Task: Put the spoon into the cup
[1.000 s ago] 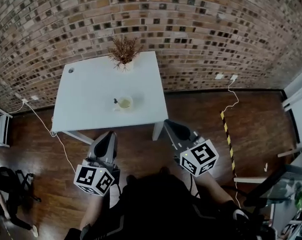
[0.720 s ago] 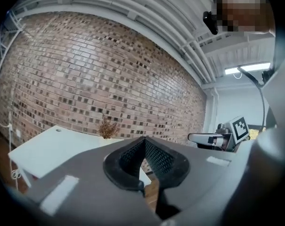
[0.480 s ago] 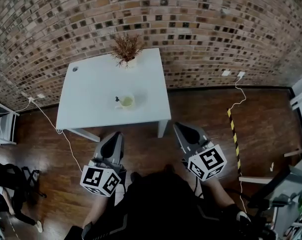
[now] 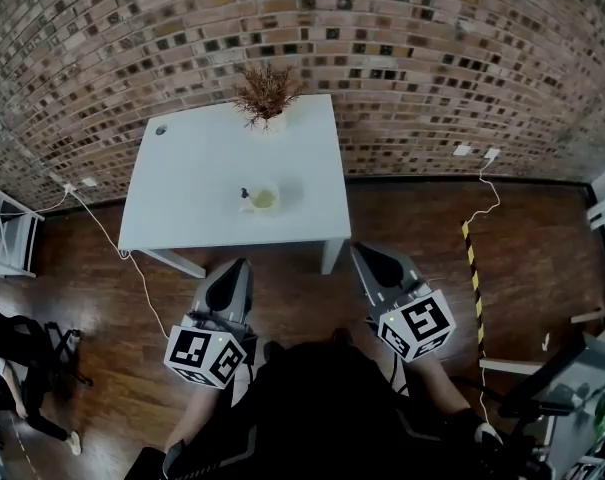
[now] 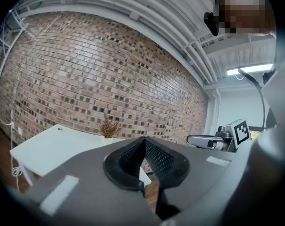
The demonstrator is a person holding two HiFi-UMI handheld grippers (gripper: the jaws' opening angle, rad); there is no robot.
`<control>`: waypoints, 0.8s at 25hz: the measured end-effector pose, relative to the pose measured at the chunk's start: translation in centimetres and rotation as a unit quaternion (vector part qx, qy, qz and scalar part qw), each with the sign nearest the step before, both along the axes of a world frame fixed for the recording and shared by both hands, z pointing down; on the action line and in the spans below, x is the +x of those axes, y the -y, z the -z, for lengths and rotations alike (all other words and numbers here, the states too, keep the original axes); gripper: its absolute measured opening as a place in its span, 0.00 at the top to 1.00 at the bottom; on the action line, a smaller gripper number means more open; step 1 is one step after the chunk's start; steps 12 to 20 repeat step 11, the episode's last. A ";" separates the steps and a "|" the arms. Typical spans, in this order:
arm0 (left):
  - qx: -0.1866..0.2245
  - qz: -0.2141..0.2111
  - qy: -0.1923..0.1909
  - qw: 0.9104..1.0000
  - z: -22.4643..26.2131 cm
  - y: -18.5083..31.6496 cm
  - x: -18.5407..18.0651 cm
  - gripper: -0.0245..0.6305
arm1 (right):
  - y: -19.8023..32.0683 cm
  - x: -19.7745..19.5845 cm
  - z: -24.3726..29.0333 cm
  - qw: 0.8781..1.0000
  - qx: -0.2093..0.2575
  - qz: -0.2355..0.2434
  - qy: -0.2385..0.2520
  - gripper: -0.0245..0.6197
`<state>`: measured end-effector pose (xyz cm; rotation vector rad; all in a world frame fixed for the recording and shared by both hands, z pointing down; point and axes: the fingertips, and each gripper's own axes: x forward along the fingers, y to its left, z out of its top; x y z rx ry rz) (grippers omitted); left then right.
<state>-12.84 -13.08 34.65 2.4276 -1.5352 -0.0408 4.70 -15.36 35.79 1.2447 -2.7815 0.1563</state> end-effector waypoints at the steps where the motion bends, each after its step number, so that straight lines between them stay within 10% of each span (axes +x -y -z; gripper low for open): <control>1: 0.000 -0.002 0.001 1.000 0.0 -0.1 0.0 0.96 | 0.0 -0.1 0.1 1.000 0.002 0.003 0.000 0.95; 20: -0.009 0.001 -0.012 1.000 -0.9 0.2 0.6 0.96 | 0.7 0.9 0.0 1.000 -0.004 -0.004 0.002 0.95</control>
